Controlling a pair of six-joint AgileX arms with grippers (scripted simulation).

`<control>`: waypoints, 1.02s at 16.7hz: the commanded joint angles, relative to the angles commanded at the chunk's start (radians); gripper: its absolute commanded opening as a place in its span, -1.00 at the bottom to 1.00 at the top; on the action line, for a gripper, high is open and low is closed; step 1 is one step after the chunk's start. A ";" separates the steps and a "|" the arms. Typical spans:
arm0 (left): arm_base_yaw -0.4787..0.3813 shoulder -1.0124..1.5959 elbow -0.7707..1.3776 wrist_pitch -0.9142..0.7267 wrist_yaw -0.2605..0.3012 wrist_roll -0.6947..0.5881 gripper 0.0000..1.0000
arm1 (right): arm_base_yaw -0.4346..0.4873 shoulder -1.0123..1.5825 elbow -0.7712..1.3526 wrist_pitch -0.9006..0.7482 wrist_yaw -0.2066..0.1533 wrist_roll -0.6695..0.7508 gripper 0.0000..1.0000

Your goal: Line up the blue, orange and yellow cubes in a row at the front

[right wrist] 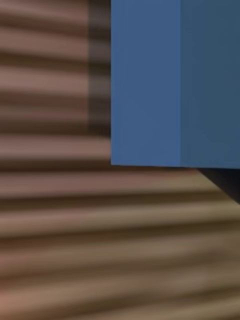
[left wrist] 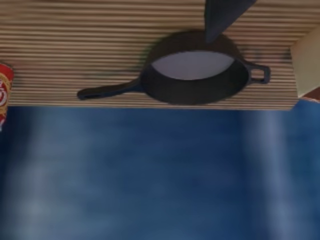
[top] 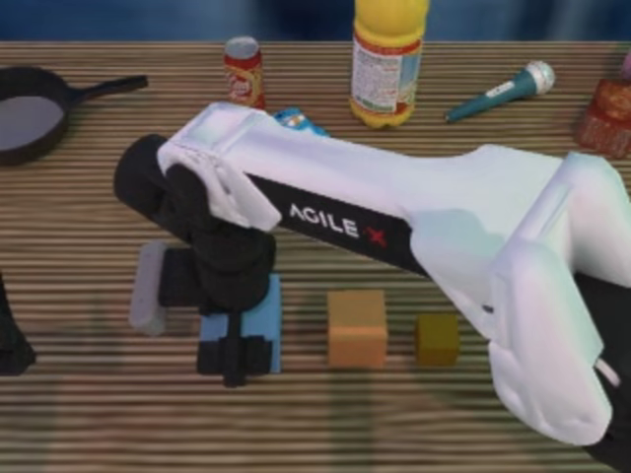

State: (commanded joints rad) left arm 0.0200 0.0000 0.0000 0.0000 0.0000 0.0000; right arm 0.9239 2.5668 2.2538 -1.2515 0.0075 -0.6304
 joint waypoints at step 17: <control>0.000 0.000 0.000 0.000 0.000 0.000 1.00 | 0.004 0.022 0.121 -0.109 0.001 -0.003 1.00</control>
State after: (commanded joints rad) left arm 0.0200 0.0000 0.0000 0.0000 0.0000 0.0000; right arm 0.9277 2.5890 2.3746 -1.3609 0.0082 -0.6332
